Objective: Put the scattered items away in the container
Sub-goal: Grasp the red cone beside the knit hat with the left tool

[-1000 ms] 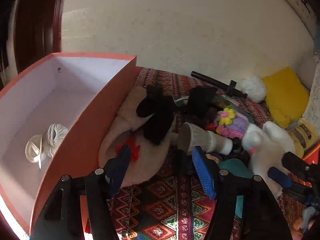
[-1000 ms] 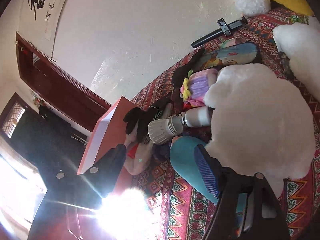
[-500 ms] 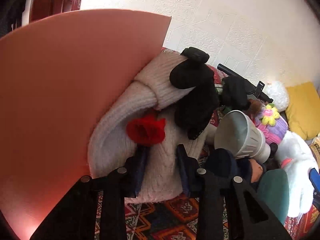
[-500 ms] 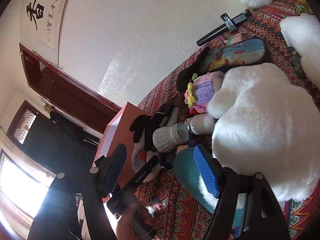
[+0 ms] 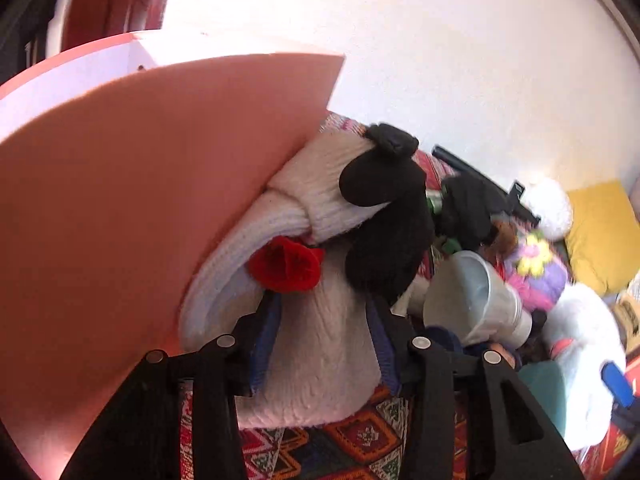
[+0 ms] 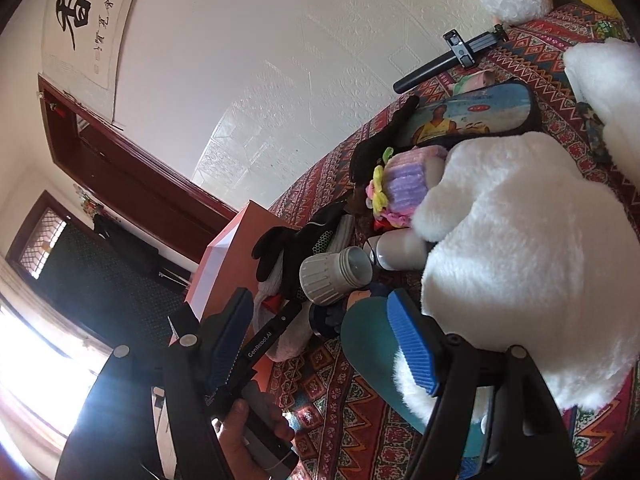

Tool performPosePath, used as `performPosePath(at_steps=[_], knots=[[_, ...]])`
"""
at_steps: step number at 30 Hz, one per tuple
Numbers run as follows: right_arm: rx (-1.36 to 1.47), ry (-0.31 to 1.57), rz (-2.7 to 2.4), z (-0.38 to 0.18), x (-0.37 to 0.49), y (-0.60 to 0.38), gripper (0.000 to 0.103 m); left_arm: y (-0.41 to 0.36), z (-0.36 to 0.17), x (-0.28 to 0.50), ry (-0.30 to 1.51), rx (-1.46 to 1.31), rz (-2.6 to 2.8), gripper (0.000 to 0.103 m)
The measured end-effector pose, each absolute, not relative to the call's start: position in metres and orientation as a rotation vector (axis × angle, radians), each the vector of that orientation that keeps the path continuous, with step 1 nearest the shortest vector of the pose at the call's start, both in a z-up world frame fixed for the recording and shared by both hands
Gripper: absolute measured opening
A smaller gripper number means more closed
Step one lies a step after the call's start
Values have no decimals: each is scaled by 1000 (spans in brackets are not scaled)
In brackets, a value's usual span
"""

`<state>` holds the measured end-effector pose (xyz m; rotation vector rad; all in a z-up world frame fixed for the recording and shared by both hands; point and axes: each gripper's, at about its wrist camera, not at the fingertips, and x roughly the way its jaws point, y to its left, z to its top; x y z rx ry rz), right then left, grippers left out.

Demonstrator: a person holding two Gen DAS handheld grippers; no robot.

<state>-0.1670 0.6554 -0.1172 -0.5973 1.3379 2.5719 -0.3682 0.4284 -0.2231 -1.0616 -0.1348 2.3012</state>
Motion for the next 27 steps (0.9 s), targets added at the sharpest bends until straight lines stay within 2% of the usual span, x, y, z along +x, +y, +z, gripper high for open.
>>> performPosePath(at_steps=[6, 9, 14, 17, 18, 20, 21, 22, 27], knots=[[-595, 1343, 2570, -118, -170, 657, 70, 411, -226, -353, -250, -1105, 2433, 42], [-588, 1353, 2572, -118, -171, 657, 70, 402, -229, -341, -386, -1065, 2524, 48], [-608, 1347, 2588, -117, -173, 654, 70, 402, -226, -349, -611, -1079, 2609, 49], [-611, 1373, 2605, -117, -174, 653, 70, 411, -231, -358, -612, -1128, 2657, 51], [-613, 1375, 2607, -118, -175, 653, 70, 416, -237, -362, -575, -1159, 2658, 48], [-612, 1382, 2609, -118, -175, 654, 70, 417, -251, -369, -577, -1219, 2604, 34], [-610, 1388, 2611, -118, -175, 654, 70, 414, -249, -367, -573, -1206, 2584, 23], [-607, 1395, 2613, -118, -175, 655, 70, 412, -248, -366, -578, -1209, 2536, 19], [-568, 1420, 2610, -117, -169, 662, 67, 392, -234, -346, -585, -1156, 2423, 10]])
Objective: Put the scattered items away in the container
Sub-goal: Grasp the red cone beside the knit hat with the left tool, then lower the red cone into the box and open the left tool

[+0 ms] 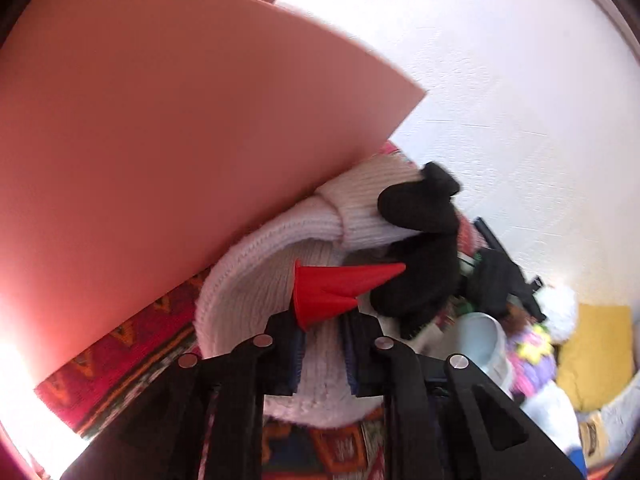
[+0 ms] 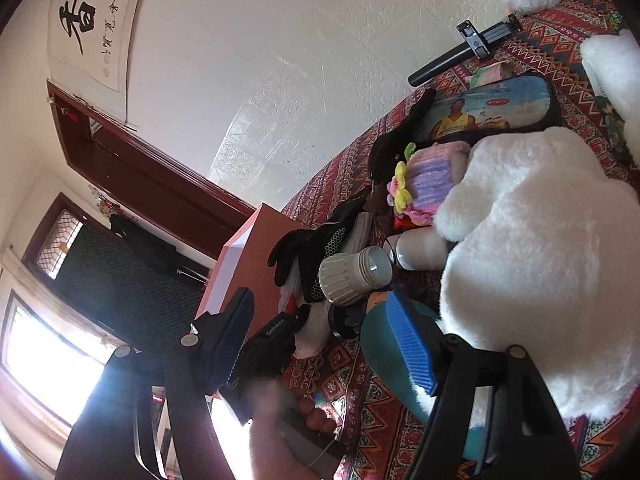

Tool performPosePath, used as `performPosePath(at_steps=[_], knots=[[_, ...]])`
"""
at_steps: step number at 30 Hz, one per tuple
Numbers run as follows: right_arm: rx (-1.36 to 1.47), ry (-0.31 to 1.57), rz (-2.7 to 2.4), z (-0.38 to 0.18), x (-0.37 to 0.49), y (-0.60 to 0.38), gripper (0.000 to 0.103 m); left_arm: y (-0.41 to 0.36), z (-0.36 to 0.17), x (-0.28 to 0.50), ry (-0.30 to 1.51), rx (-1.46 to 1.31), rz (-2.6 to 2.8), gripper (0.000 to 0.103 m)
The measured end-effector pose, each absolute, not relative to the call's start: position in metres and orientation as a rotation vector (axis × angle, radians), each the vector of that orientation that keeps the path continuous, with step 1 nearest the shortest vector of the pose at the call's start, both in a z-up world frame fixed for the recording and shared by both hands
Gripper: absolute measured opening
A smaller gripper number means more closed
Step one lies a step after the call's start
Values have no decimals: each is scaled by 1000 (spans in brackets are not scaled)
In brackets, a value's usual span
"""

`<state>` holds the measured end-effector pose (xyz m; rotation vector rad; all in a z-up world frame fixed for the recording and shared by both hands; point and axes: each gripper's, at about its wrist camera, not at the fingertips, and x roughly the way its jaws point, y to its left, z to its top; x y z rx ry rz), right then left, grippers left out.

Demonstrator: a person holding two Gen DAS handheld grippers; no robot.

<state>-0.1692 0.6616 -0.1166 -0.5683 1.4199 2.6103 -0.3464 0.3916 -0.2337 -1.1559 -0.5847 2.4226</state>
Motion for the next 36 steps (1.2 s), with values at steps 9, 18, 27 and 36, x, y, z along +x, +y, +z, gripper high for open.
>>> performPosePath(at_steps=[9, 18, 27, 36], knots=[[-526, 1419, 2562, -118, -158, 672, 61, 335, -148, -288, -369, -827, 2422, 4], [-544, 1335, 2527, -117, -161, 668, 61, 254, -117, -397, -529, -1086, 2411, 35], [-575, 1296, 2548, -105, -194, 669, 58, 250, -140, -418, -316, -1138, 2430, 68], [-936, 1287, 2324, -134, -300, 699, 49, 293, -148, -401, -127, -1169, 2374, 81]])
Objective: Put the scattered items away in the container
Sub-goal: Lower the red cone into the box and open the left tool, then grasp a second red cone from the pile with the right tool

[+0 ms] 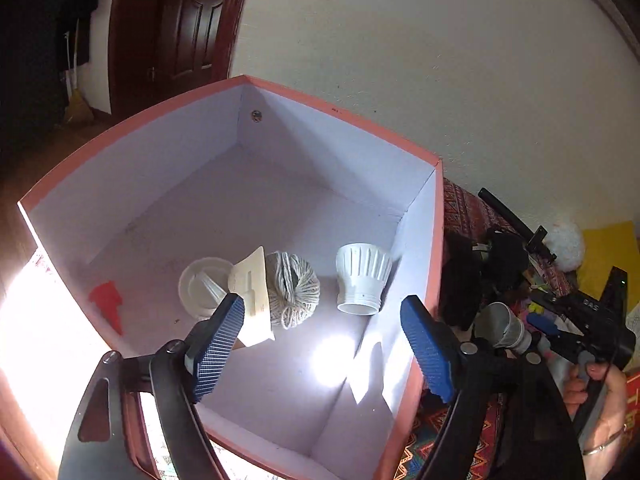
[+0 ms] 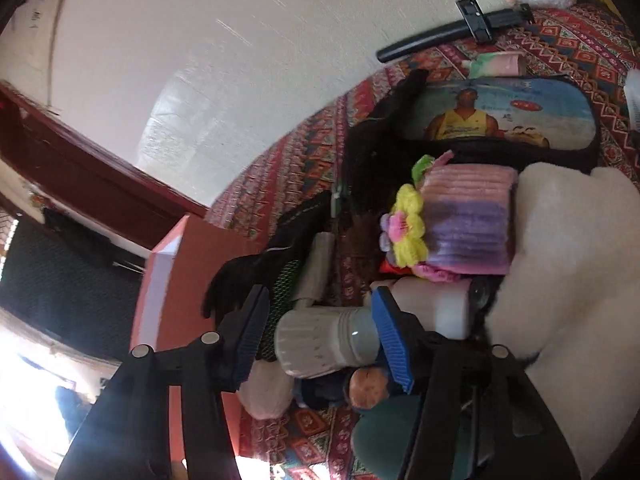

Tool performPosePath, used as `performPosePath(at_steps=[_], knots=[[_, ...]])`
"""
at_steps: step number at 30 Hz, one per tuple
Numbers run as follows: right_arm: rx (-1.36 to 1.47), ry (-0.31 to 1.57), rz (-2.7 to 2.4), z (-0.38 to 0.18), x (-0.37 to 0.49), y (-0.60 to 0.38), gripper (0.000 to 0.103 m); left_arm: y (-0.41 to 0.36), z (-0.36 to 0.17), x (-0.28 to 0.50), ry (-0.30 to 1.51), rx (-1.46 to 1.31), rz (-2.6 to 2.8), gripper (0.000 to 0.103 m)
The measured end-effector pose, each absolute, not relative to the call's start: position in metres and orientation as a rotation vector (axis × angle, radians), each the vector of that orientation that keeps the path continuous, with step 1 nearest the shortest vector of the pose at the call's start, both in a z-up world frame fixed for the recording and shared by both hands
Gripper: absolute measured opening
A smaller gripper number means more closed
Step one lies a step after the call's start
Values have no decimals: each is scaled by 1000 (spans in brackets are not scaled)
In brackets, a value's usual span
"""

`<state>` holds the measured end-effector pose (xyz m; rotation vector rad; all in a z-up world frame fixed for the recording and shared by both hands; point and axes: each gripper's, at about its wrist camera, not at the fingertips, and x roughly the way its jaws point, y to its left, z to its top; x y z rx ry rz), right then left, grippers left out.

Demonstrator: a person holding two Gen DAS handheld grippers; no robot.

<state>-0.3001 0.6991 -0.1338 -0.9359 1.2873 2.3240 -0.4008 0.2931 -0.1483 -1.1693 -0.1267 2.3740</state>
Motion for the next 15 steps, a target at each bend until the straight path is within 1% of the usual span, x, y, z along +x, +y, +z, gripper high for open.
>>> performPosePath(at_steps=[1, 2, 3, 5, 6, 8, 9, 11, 12, 13, 15], knots=[[-989, 1272, 2280, -141, -310, 703, 44, 292, -148, -402, -129, -1173, 2378, 81], [-1037, 1239, 2240, -146, -318, 706, 42, 292, -146, -403, -134, -1178, 2381, 81], [-1073, 1180, 2209, -150, -323, 707, 36, 295, -143, -403, -138, -1182, 2381, 81], [-1141, 1016, 2154, -151, -333, 706, 35, 293, -142, -407, -146, -1189, 2385, 81], [-1169, 960, 2134, -153, -335, 706, 35, 292, -142, -408, -150, -1190, 2385, 81], [-1215, 903, 2115, -157, -342, 706, 42, 288, -142, -412, -161, -1191, 2381, 81], [-1236, 888, 2107, -161, -348, 707, 48, 286, -143, -413, -165, -1191, 2378, 81], [-1270, 858, 2078, -169, -359, 710, 49, 284, -143, -415, -167, -1191, 2374, 81], [-1282, 852, 2073, -171, -362, 711, 34, 282, -142, -416, -168, -1191, 2373, 81], [-1287, 871, 2076, -173, -362, 711, 23, 281, -143, -416, -167, -1191, 2370, 81], [-1275, 966, 2106, -171, -354, 711, 17, 278, -142, -418, -177, -1193, 2364, 81]])
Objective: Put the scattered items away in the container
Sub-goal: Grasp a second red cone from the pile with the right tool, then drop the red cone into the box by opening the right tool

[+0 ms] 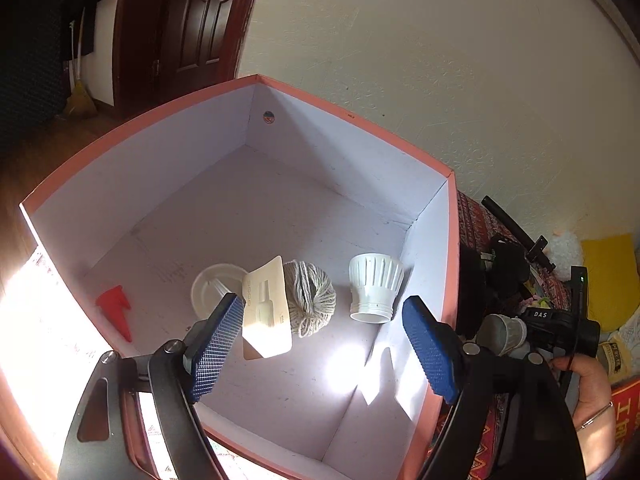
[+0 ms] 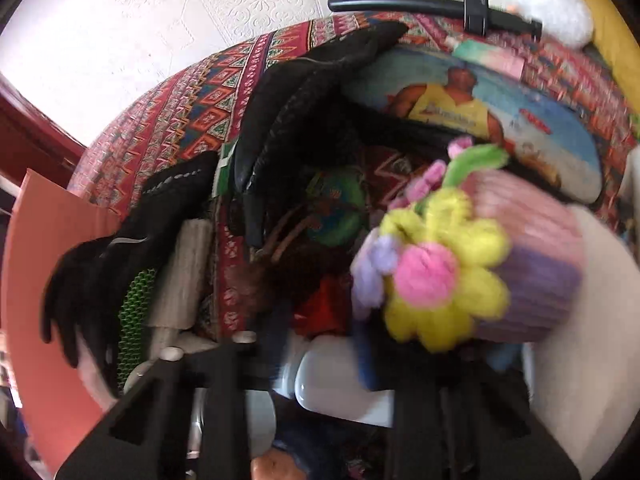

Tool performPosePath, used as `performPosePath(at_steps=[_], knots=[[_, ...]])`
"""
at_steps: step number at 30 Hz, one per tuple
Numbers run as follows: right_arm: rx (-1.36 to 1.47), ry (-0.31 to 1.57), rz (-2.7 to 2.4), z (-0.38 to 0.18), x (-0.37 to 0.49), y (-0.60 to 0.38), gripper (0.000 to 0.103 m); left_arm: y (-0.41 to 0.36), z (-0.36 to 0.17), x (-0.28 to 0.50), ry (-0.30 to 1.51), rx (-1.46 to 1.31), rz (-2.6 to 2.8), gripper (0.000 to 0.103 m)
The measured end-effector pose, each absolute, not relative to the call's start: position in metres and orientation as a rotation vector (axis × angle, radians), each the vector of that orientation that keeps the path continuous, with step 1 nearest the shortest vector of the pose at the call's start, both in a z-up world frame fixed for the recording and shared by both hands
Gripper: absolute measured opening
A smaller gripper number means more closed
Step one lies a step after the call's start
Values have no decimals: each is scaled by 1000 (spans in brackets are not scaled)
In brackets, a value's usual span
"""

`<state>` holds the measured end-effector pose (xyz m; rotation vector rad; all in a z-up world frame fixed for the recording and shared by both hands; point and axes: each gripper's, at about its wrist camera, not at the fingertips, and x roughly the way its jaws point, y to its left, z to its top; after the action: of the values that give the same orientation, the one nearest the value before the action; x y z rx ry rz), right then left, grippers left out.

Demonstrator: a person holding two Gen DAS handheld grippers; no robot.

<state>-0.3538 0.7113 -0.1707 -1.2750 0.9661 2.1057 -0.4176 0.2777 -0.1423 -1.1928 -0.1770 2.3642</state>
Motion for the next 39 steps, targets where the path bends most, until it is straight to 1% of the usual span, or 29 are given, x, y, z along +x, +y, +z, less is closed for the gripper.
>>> performPosePath(at_steps=[4, 6, 11, 16, 19, 22, 26, 27, 28, 29, 30, 31, 33, 39], knots=[[-1192, 1120, 2213, -152, -322, 709, 11, 270, -143, -422, -208, -1198, 2373, 81], [-1134, 1193, 2254, -138, -304, 708, 10, 266, -142, -423, -231, -1199, 2372, 81], [-1027, 1246, 2347, -97, -271, 704, 10, 264, -143, -423, -235, -1199, 2379, 81], [-907, 1225, 2492, -39, -268, 683, 10, 262, -143, -423, -259, -1201, 2371, 81], [-836, 1182, 2644, 6, -281, 648, 10, 258, -141, -424, -289, -1206, 2370, 81], [-810, 1109, 2821, 47, -310, 600, 10, 246, -135, -426, -333, -1191, 2410, 81], [-817, 1018, 3008, 81, -364, 531, 10, 225, -125, -431, -375, -1156, 2481, 81], [-830, 996, 3031, 85, -377, 516, 14, 220, -123, -432, -384, -1147, 2499, 81], [-856, 975, 3046, 86, -389, 504, 28, 215, -122, -433, -395, -1141, 2511, 81], [-877, 963, 3051, 87, -397, 495, 37, 210, -121, -434, -408, -1139, 2518, 81], [-880, 951, 3054, 87, -401, 489, 53, 206, -121, -436, -420, -1139, 2520, 81], [-874, 935, 3059, 87, -403, 485, 55, 203, -122, -438, -429, -1142, 2522, 81], [-857, 923, 3063, 86, -401, 486, 55, 196, -123, -441, -446, -1148, 2526, 81], [-822, 993, 2916, 67, -366, 536, 55, 180, -126, -447, -503, -1163, 2537, 81]])
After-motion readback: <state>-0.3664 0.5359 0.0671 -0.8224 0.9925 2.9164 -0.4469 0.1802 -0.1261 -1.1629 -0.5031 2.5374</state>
